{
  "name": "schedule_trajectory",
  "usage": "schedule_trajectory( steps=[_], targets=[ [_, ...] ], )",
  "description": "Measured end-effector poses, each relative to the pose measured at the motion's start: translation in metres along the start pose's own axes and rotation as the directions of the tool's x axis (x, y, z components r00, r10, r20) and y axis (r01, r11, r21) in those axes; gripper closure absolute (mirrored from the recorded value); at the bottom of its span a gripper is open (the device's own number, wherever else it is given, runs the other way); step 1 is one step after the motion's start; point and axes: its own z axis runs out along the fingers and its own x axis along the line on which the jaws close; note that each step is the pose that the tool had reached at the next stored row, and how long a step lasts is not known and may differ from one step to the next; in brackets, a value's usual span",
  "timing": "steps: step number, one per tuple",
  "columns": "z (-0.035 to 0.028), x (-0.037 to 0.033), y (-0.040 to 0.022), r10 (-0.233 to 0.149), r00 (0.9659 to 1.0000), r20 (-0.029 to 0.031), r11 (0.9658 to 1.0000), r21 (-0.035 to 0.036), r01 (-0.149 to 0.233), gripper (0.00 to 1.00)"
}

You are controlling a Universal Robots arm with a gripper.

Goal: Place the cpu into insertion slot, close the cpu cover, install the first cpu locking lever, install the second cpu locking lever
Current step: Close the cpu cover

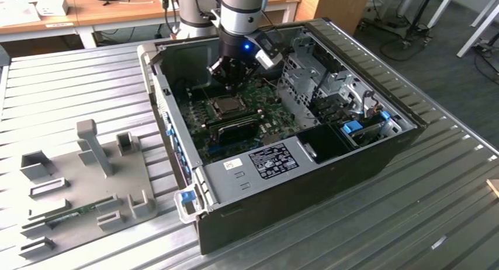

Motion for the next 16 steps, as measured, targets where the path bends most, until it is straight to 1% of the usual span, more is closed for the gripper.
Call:
schedule_trajectory(
  steps=[4,9,16],
  targets=[
    [0.0044,0.002,0.0,0.001,1.0,0.0002,1.0,0.0,-0.001,0.9],
    [0.0064,0.0057,0.0002,0.012,0.9999,0.0005,0.9999,0.0001,-0.012,0.9],
    [0.0105,0.0167,0.0009,0.015,0.9999,0.0053,0.9999,0.0002,-0.015,0.9]
  ],
)
